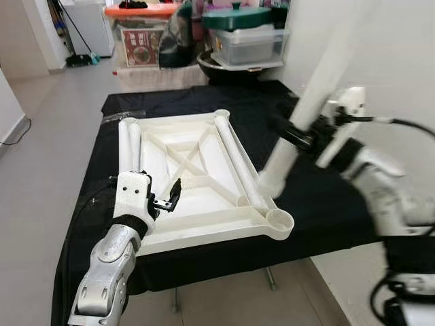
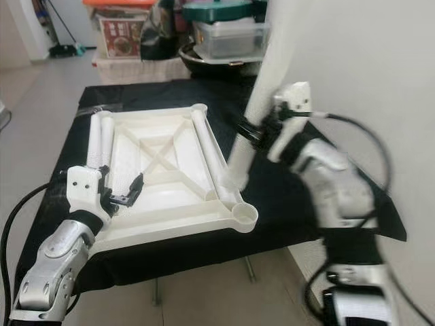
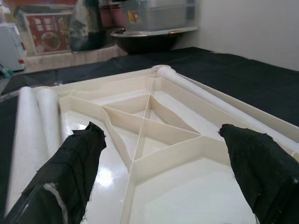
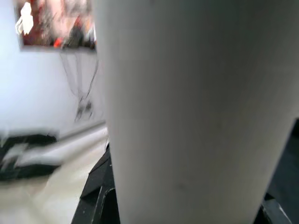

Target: Building children table

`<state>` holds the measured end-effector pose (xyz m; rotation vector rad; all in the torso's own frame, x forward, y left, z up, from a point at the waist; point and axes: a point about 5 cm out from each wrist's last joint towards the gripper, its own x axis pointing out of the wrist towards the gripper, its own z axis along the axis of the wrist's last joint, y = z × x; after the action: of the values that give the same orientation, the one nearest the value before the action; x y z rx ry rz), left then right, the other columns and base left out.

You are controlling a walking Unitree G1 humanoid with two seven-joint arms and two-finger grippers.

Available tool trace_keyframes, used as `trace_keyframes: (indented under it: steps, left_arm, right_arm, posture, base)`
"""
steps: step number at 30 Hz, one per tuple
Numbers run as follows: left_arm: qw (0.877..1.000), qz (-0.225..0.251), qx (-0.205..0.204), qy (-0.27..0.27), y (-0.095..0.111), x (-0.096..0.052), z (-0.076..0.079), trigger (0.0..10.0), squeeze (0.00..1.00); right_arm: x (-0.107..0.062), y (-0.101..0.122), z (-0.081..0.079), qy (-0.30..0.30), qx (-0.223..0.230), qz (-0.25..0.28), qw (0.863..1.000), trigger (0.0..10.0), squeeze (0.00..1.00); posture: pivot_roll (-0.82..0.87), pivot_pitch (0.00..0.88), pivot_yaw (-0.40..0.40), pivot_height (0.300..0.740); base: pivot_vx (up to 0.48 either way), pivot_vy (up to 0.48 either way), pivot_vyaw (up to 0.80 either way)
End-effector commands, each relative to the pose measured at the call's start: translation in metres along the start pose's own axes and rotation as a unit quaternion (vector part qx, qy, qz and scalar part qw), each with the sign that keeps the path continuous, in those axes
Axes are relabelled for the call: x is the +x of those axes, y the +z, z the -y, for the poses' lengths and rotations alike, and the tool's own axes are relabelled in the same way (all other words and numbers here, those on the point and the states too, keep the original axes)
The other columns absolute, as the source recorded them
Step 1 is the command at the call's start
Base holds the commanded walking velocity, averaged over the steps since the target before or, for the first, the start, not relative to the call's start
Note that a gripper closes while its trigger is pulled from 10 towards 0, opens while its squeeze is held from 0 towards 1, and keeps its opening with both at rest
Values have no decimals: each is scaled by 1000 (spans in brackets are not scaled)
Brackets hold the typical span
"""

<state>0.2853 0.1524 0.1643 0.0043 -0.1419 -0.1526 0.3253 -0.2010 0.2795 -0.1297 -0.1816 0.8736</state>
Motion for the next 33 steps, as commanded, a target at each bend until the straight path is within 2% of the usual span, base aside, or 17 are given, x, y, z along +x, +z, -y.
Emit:
trace_keyframes:
  steps: [1,5,9,15,26,33]
  left_arm:
    - [1000,-11,0,5,-4,-1,-3,10000,0]
    - [1000,-12,-1,6,-4,-1,-3,10000,0]
    - [1000,-13,-3,4,-4,0,-2,10000,0]
    - [1000,-12,-4,4,-4,-1,-1,10000,0]
    - [1000,-12,-5,3,-4,-1,-1,10000,0]
    - [1000,-11,-7,-1,-5,0,1,10000,0]
  right_arm:
    - [0,-4,-6,54,-11,-26,998,10000,0]
    - [-4,-6,-8,82,-11,-45,996,10000,0]
    - [-1,-13,-21,142,0,-60,988,10000,0]
    - [0,-18,-23,178,2,-75,981,10000,0]
    - [-1,-18,-15,182,-23,-95,978,10000,0]
    - [0,-8,2,139,-45,-82,986,10000,0]
  posture:
    - [1,0,-30,740]
    - [2,0,-31,740]
    - [-1,0,-30,740]
    - [8,0,-40,740]
    - [7,0,-39,740]
    - [5,0,-35,740]
  base:
    - [0,0,0]
    - [0,0,0]
    - [0,0,0]
    - [0,0,0]
    - [0,0,0]
    - [0,0,0]
